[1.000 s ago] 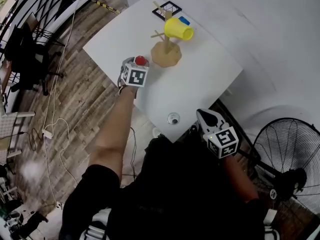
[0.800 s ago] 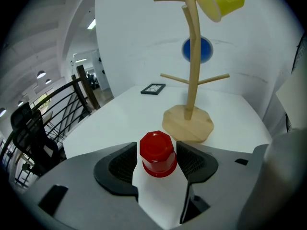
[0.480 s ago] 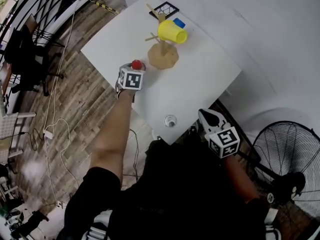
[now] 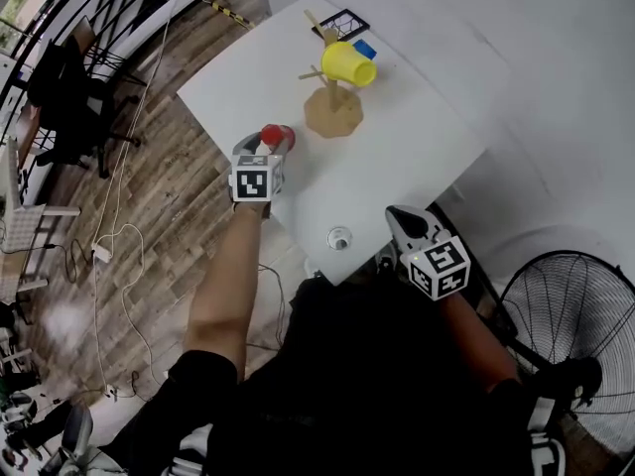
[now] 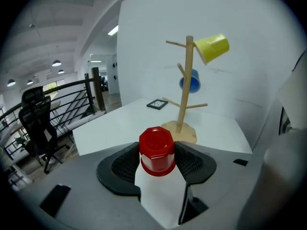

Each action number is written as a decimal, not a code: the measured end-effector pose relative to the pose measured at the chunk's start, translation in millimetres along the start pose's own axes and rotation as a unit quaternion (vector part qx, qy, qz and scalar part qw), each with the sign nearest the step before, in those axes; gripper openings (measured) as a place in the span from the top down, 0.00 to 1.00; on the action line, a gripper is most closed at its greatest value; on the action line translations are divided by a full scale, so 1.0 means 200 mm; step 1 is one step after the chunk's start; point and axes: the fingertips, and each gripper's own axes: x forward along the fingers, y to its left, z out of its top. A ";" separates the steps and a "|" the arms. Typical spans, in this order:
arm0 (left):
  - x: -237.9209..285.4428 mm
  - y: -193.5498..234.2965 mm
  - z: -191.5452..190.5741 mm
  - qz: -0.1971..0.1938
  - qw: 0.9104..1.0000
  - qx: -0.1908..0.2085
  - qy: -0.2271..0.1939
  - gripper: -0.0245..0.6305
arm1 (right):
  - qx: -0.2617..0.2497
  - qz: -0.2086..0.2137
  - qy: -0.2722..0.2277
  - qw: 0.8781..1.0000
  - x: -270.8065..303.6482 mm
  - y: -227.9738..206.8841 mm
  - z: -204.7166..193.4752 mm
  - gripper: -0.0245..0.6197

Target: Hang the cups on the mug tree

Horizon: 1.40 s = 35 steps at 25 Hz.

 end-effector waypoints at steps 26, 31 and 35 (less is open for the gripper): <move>-0.37 0.05 0.64 -0.097 0.912 -0.316 -0.242 0.60 | -0.019 0.025 -0.040 0.999 -0.06 -0.03 0.07 0.95; -0.31 0.01 0.70 -0.112 0.909 -0.321 -0.242 0.60 | -0.007 0.013 -0.038 0.999 -0.11 -0.06 0.04 0.95; -0.20 -0.07 0.73 -0.121 0.919 -0.303 -0.224 0.60 | 0.000 0.004 -0.038 0.999 -0.14 -0.10 0.01 0.95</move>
